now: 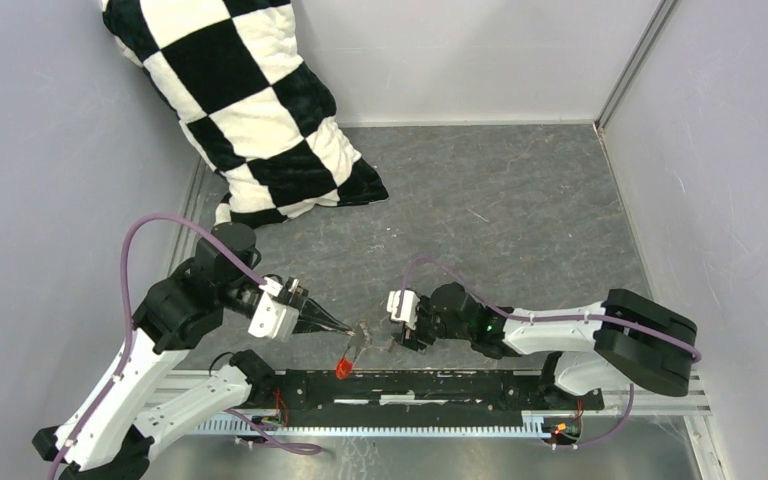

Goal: Put the keys on the keyring
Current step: Pick up the key from the center of the board.

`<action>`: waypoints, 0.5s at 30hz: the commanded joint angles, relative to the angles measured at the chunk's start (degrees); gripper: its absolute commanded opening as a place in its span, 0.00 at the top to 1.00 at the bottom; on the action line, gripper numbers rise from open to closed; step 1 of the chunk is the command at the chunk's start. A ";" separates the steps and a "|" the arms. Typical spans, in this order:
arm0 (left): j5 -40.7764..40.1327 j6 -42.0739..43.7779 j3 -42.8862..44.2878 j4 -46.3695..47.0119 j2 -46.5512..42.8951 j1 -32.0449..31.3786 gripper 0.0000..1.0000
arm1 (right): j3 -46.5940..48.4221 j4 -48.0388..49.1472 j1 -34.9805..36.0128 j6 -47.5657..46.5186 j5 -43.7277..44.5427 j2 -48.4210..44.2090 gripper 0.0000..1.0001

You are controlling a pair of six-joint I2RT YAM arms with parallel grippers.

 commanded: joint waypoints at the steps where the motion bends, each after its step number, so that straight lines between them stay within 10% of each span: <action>1: 0.87 -2.79 1.14 2.58 -0.59 -0.11 0.98 | 0.57 6.21 0.33 0.90 -3.48 2.92 0.32; 15: 0.73 -3.71 1.49 2.58 -1.30 -0.11 0.98 | 0.43 7.17 0.36 1.15 -5.72 6.78 0.41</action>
